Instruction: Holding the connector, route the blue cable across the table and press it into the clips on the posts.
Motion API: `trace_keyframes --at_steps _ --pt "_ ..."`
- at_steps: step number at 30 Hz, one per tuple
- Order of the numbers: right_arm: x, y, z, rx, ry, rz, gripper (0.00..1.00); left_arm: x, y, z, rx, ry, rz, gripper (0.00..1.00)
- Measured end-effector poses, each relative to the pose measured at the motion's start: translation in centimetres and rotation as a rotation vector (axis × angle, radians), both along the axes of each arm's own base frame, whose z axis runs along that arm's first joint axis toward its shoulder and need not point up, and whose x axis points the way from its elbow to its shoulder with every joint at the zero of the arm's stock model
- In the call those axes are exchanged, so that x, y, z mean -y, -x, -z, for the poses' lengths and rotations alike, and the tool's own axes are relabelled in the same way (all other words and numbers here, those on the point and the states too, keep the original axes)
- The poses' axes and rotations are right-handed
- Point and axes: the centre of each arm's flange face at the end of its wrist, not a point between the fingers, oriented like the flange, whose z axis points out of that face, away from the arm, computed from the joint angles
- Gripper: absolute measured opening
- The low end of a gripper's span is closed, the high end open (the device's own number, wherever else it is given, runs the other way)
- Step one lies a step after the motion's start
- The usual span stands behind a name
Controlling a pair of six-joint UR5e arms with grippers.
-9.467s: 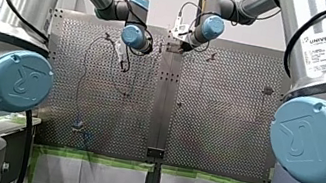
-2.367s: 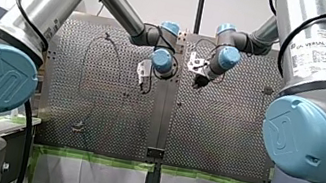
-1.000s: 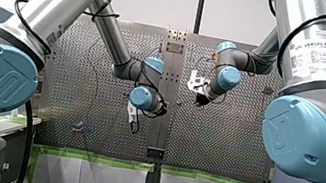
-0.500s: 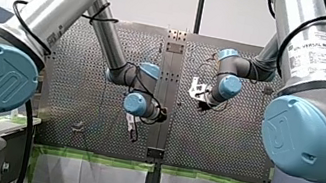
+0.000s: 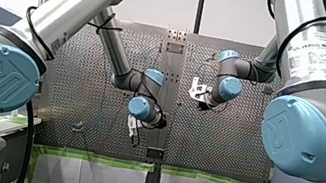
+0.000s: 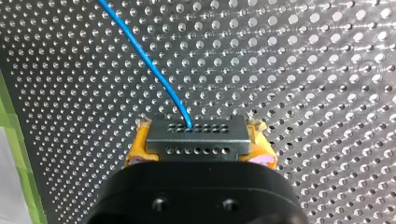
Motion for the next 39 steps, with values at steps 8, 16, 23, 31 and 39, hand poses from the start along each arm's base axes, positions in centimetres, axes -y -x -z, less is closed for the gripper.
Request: trace_keyframes --at_steps 8,16,23,31,39 --pt "0.5 0.4 0.7 -0.002 -0.008 0.009 0.0 1.1 -1.4 -1.8 -0.002 0.007 0.004 0.0" --pt "1.1 1.1 0.6 0.009 -0.01 0.004 0.0 1.6 -3.6 -5.1 0.03 0.047 -0.025 0.0" --pt "1.9 1.6 0.5 0.042 -0.007 0.003 0.0 2.3 -5.8 -7.7 0.083 0.112 -0.033 0.0" --pt "2.8 2.3 0.4 0.076 -0.004 -0.004 0.0 3.0 -7.1 -9.3 0.113 0.131 -0.016 0.0" --pt "3.4 3.1 0.4 0.088 -0.01 0.013 0.0 2.7 -6.9 -8.6 0.104 0.109 -0.019 0.0"
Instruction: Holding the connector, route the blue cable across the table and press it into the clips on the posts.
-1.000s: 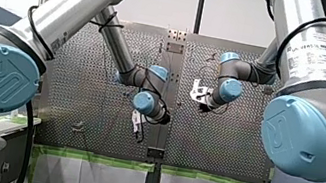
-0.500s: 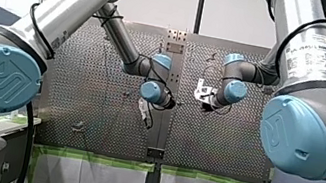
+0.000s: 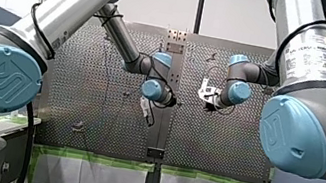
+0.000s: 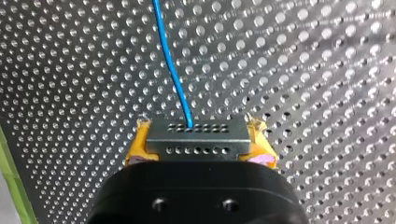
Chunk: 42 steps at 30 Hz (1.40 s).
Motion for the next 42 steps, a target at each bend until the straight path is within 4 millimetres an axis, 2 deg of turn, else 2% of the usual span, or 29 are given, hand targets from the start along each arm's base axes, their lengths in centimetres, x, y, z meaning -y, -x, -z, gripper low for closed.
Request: trace_keyframes --at_steps 5,11,18,24,28,29,30,32,33,34,35,36,37,38,42 --pt "0.3 0.2 0.3 0.005 0.002 0.006 0.0 0.1 -0.5 1.2 -0.001 0.009 0.013 0.0" --pt "0.8 0.6 1.0 0.005 0.003 0.014 0.0 0.2 -2.6 2.2 0.011 0.053 0.031 0.0" --pt "1.7 1.2 2.3 0.006 0.006 0.03 0.0 -1.9 -5.7 1.7 0.022 0.039 0.0 0.0" --pt "2.8 1.7 1.9 0.018 0.02 0.043 0.0 -4.0 -7.0 1.8 0.016 0.008 -0.029 0.0" --pt "3.5 2.2 1.5 0.027 0.026 0.055 0.0 -4.0 -7.0 1.9 0.011 0.003 -0.018 0.0" --pt "3.6 2.3 1.5 0.028 0.027 0.058 0.0 -3.9 -7.0 1.9 0.01 0.002 -0.016 0.06" --pt "3.8 2.4 1.4 0.029 0.028 0.06 0.0 -3.9 -6.9 1.9 0.009 -0.001 -0.013 0.06" --pt "4.0 2.7 1.3 0.03 0.03 0.065 0.0 -3.8 -6.8 1.9 0.004 -0.011 -0.01 0.24" --pt "4.1 2.8 1.3 0.03 0.03 0.067 0.0 -3.8 -6.6 2.0 0.001 -0.02 -0.008 0.24" --pt "4.2 2.9 1.3 0.03 0.031 0.069 0.0 -3.7 -6.5 2.0 -0.001 -0.027 -0.006 0.49" --pt "4.3 3.0 1.3 0.03 0.031 0.071 0.0 -3.7 -6.4 2.1 -0.004 -0.034 -0.004 0.63" --pt "4.3 3.0 1.2 0.031 0.032 0.072 0.0 -3.6 -6.3 2.1 -0.009 -0.045 -0.004 0.63" --pt "4.4 3.1 1.2 0.031 0.031 0.074 0.0 -3.6 -6.1 2.2 -0.014 -0.054 -0.005 0.78" --pt "4.5 3.2 1.1 0.032 0.03 0.075 0.0 -3.5 -6.0 2.2 -0.018 -0.064 -0.007 1.0" --pt "4.6 3.5 0.9 0.029 0.016 0.082 0.0 -3.5 -5.4 2.4 -0.036 -0.113 -0.023 1.0"
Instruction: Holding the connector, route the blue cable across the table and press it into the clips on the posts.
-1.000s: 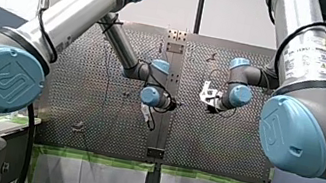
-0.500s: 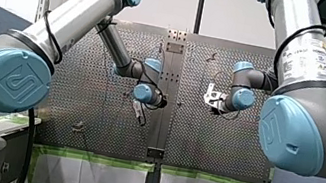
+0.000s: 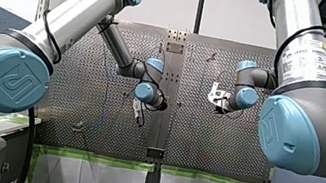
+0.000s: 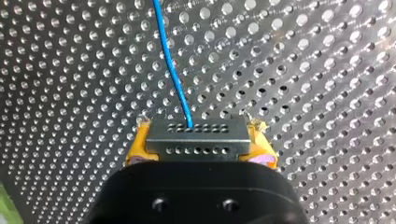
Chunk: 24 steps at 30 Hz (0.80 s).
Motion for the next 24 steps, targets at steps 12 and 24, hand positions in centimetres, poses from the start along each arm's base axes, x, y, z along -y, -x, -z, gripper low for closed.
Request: trace_keyframes --at_steps 12,24 --pt "0.0 0.3 0.0 -0.008 -0.014 0.006 0.0 1.3 3.2 -4.1 -0.007 -0.081 -0.032 1.0" --pt "0.3 0.8 -0.1 -0.007 -0.014 0.014 0.0 5.0 9.3 -5.1 -0.059 -0.188 -0.013 1.0"
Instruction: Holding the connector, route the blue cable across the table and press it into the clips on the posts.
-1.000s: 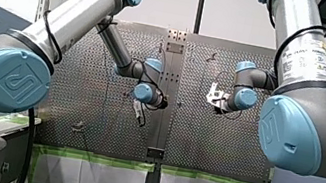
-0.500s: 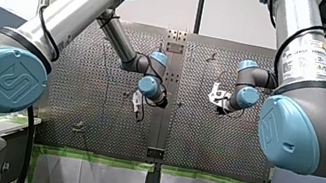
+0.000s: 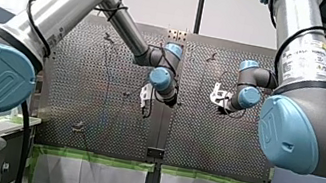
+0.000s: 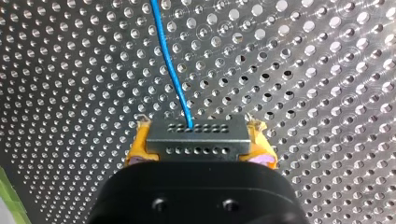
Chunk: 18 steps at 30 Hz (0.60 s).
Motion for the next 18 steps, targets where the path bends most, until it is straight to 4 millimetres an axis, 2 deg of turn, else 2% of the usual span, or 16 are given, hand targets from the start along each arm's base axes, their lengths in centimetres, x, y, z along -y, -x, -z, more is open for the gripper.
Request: trace_keyframes --at_steps 5,11,18 --pt "0.0 0.0 0.0 0.0 -0.002 -0.001 0.0 1.3 2.3 0.1 -0.018 -0.045 0.022 1.0" --pt "0.0 0.0 0.0 0.003 -0.004 0.0 0.0 3.6 4.2 -0.3 0.004 -0.011 0.043 1.0" --pt "0.7 0.5 -0.6 0.008 0.004 0.009 0.0 7.0 5.6 -2.2 0.076 0.095 0.035 1.0"
